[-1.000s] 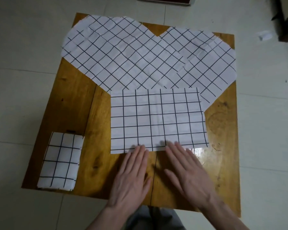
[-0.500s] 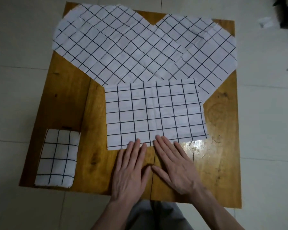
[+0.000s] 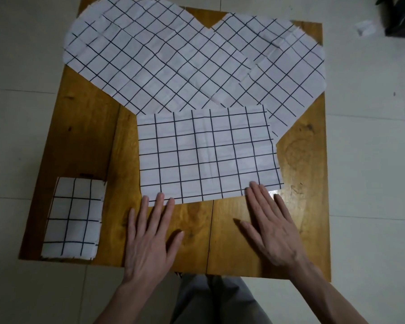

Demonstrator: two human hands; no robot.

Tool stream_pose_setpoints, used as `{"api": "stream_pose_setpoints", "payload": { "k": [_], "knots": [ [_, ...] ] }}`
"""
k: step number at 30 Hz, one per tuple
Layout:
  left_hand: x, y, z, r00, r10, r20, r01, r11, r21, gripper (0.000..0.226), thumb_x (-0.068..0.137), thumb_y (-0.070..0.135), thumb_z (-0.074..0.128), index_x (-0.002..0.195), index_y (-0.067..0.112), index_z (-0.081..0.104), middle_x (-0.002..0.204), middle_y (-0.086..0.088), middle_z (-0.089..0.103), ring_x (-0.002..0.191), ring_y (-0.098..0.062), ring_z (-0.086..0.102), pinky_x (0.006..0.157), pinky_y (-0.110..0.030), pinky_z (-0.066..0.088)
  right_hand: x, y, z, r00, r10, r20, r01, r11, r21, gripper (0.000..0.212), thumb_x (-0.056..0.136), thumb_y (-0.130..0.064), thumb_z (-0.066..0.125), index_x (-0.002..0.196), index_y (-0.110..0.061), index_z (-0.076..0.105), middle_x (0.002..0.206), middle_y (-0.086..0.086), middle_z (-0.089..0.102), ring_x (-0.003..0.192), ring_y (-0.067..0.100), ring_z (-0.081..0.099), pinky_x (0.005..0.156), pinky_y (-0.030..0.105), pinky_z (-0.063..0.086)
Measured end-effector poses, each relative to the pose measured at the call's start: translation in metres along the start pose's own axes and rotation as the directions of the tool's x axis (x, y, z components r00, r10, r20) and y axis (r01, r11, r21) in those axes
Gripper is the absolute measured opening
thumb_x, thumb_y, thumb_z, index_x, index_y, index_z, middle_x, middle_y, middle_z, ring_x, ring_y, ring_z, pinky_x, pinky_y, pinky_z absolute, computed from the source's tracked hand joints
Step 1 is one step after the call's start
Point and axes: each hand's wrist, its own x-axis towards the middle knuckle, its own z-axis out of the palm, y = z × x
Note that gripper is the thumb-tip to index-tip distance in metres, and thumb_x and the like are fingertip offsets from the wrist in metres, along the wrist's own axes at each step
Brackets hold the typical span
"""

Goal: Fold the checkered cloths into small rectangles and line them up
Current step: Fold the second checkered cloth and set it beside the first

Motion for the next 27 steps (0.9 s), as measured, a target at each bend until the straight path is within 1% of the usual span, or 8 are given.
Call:
{"api": "stream_pose_setpoints", "payload": {
  "k": [4,10,14,16,20,23,25,27],
  "knots": [
    [-0.005,-0.005,0.001,1.000,-0.002,-0.009,0.001,1.000,-0.015,0.075,0.104,0.061,0.027,0.168,0.022,0.017,0.176,-0.003,0.011,0.162,-0.032,0.007,0.125,-0.065,0.018,-0.011,0.016,-0.003,0.995,0.096,-0.013,-0.096,0.995,-0.002,0.076,0.108,-0.064,0.014,0.168,-0.019,-0.001,0.177,-0.003,-0.005,0.162,0.014,-0.002,0.129,0.047,0.010],
    [-0.006,-0.007,0.001,1.000,-0.001,-0.020,0.001,1.000,-0.029,0.073,0.105,0.060,0.024,0.168,0.024,0.016,0.176,-0.003,0.012,0.162,-0.035,0.004,0.125,-0.067,0.015,-0.015,0.014,-0.001,0.990,0.136,-0.046,-0.138,0.990,-0.026,0.074,0.109,-0.062,0.010,0.168,-0.017,0.003,0.177,-0.001,-0.002,0.162,0.014,-0.003,0.131,0.042,0.006],
    [-0.006,-0.007,0.002,1.000,-0.012,-0.015,0.012,0.999,-0.032,0.071,0.106,0.060,0.021,0.168,0.025,0.017,0.176,-0.003,0.012,0.162,-0.038,0.002,0.124,-0.068,0.016,-0.012,0.006,0.003,0.978,0.189,-0.089,-0.187,0.982,0.027,0.072,0.110,-0.060,0.010,0.168,-0.018,0.008,0.176,0.000,0.002,0.163,0.015,0.000,0.131,0.041,0.003],
    [-0.006,-0.007,0.002,1.000,-0.013,-0.001,0.013,1.000,-0.017,0.071,0.106,0.061,0.019,0.167,0.024,0.018,0.176,-0.003,0.012,0.162,-0.038,0.002,0.124,-0.069,0.016,-0.011,0.003,0.003,0.972,0.208,-0.105,-0.204,0.978,0.053,0.069,0.111,-0.058,0.012,0.168,-0.020,0.010,0.176,-0.003,0.003,0.162,0.013,0.000,0.131,0.041,0.004],
    [-0.007,-0.001,-0.003,0.999,-0.048,0.005,0.048,0.999,-0.012,0.072,0.107,0.063,0.015,0.167,0.024,0.020,0.176,-0.001,0.012,0.162,-0.037,0.002,0.124,-0.070,0.013,-0.011,-0.001,-0.002,0.962,0.248,-0.117,-0.229,0.962,0.151,0.064,0.110,-0.055,0.021,0.167,-0.026,0.017,0.176,-0.009,0.008,0.162,0.009,0.003,0.132,0.044,0.012],
    [-0.009,0.013,-0.007,0.996,-0.083,-0.026,0.082,0.996,-0.048,0.075,0.106,0.063,0.019,0.166,0.018,0.023,0.176,-0.005,0.013,0.162,-0.034,0.004,0.126,-0.064,0.011,-0.007,-0.004,-0.013,0.940,0.288,-0.181,-0.231,0.932,0.280,0.057,0.110,-0.052,0.034,0.161,-0.026,0.037,0.170,-0.007,0.028,0.157,0.013,0.023,0.125,0.042,0.025],
    [-0.007,0.027,-0.007,0.998,-0.054,-0.036,0.051,0.997,-0.057,0.077,0.107,0.062,0.020,0.166,0.013,0.021,0.176,-0.007,0.012,0.162,-0.031,0.006,0.127,-0.058,0.012,0.000,-0.009,-0.023,0.893,0.377,-0.245,-0.261,0.879,0.400,0.051,0.109,-0.044,0.047,0.156,-0.024,0.045,0.163,-0.002,0.038,0.149,0.016,0.033,0.120,0.042,0.035],
    [0.000,0.044,-0.007,0.999,0.021,-0.047,-0.023,0.999,-0.043,0.075,0.109,0.059,0.022,0.167,0.012,0.018,0.176,-0.008,0.012,0.162,-0.029,0.009,0.125,-0.055,0.015,0.009,-0.014,-0.032,0.829,0.486,-0.277,-0.316,0.816,0.483,0.056,0.105,-0.039,0.057,0.156,-0.021,0.044,0.157,0.004,0.042,0.142,0.021,0.037,0.114,0.043,0.041]
  ]
}}
